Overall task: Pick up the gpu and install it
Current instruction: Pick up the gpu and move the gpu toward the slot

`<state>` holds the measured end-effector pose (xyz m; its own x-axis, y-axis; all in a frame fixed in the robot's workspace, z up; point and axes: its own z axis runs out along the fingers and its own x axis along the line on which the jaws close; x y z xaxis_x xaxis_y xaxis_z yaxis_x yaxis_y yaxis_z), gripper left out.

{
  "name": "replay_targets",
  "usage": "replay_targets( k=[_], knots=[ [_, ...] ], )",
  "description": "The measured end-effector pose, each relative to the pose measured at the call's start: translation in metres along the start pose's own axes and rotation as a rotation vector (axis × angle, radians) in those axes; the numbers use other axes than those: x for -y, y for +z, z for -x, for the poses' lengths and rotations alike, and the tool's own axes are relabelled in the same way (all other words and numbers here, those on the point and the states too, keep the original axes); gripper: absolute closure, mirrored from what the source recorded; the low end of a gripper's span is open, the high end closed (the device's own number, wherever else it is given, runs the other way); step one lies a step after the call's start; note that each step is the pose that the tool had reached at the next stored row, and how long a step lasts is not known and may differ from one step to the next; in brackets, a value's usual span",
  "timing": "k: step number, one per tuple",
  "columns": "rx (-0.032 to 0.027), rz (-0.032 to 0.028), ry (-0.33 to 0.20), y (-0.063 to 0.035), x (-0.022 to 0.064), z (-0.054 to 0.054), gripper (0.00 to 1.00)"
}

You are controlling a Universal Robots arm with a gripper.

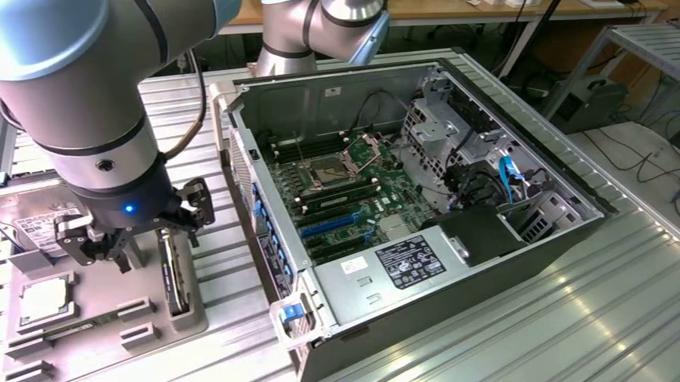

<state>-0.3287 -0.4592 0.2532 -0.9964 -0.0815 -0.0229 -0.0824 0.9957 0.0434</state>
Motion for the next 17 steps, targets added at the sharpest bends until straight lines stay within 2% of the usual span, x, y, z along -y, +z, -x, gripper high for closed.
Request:
replay_targets(
  k=[7,17],
  knots=[
    [0.0005,-0.0002,0.009,0.0081,0.0007,0.001,0.16],
    [0.0005,-0.0004,0.013,0.0248,0.0014,0.001,0.16]
  ],
)
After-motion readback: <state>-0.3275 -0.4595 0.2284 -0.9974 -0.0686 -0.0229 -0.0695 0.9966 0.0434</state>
